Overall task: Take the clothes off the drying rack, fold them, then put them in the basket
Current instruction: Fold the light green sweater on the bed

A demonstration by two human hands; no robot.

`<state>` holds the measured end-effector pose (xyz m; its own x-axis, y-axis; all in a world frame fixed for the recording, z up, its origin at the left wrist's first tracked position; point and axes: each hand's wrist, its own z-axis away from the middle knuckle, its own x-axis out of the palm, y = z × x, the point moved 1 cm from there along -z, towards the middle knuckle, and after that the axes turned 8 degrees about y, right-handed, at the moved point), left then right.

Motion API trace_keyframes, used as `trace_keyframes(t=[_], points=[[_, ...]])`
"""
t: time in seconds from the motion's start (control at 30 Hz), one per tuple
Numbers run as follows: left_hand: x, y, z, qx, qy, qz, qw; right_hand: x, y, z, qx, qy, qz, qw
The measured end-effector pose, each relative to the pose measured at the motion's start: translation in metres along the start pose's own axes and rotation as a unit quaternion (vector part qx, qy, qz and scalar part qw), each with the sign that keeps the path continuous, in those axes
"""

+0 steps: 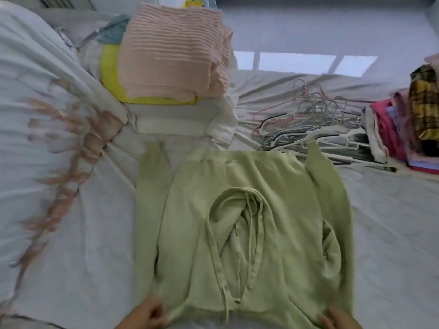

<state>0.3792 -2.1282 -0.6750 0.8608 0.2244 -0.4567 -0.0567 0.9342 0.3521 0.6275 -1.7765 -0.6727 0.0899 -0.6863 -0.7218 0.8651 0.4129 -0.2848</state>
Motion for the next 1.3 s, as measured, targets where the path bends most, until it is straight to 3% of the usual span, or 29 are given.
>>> trace_keyframes(t=[0.07,0.2,0.27,0.47,0.53,0.63,0.7,0.77,0.8,0.87,0.93,1.0,1.07,1.13,1.2,1.3], points=[[0.001,0.017,-0.018,0.018,0.066,0.001,0.998,0.000,-0.005,-0.018,0.033,0.033,-0.054,0.997],[-0.012,0.102,-0.064,0.072,0.224,0.080,0.969,-0.011,-0.090,-0.069,-0.085,0.106,-0.137,0.981],[-0.014,0.143,-0.092,0.090,0.265,0.065,0.958,-0.013,-0.130,-0.093,-0.120,0.132,-0.162,0.971],[-0.015,0.196,-0.151,0.058,0.291,-0.001,0.955,-0.002,-0.172,-0.155,-0.035,0.181,-0.040,0.982],[-0.019,0.198,-0.151,0.102,0.318,-0.019,0.943,-0.004,-0.174,-0.159,-0.032,0.185,-0.011,0.982],[-0.032,0.186,-0.138,0.228,0.369,-0.005,0.901,-0.018,-0.165,-0.150,-0.082,0.227,-0.091,0.966],[-0.043,0.171,-0.116,0.299,0.410,0.023,0.861,-0.033,-0.153,-0.133,-0.161,0.266,-0.176,0.934],[-0.047,0.157,-0.095,0.362,0.418,-0.016,0.833,-0.044,-0.137,-0.113,-0.238,0.285,-0.214,0.903],[-0.044,0.151,-0.087,0.372,0.401,-0.043,0.836,-0.045,-0.128,-0.103,-0.271,0.287,-0.201,0.897],[-0.034,0.141,-0.078,0.321,0.351,-0.073,0.876,-0.039,-0.107,-0.090,-0.317,0.282,-0.129,0.896],[-0.017,0.117,-0.084,0.301,0.274,-0.108,0.907,-0.024,-0.085,-0.087,-0.323,0.208,-0.028,0.923],[-0.007,0.097,-0.086,0.361,0.241,-0.190,0.881,-0.011,-0.070,-0.087,-0.291,0.104,0.051,0.950],[-0.003,0.084,-0.091,0.435,0.230,-0.220,0.842,-0.014,-0.072,-0.088,-0.217,0.042,0.015,0.975],[-0.012,0.094,-0.100,0.410,0.275,-0.124,0.861,-0.021,-0.084,-0.098,-0.196,0.111,-0.104,0.969],[-0.022,0.117,-0.112,0.326,0.310,-0.029,0.893,-0.025,-0.106,-0.115,-0.187,0.163,-0.129,0.960],[-0.028,0.146,-0.135,0.194,0.203,0.053,0.958,-0.016,-0.135,-0.148,-0.143,0.130,-0.099,0.976]])
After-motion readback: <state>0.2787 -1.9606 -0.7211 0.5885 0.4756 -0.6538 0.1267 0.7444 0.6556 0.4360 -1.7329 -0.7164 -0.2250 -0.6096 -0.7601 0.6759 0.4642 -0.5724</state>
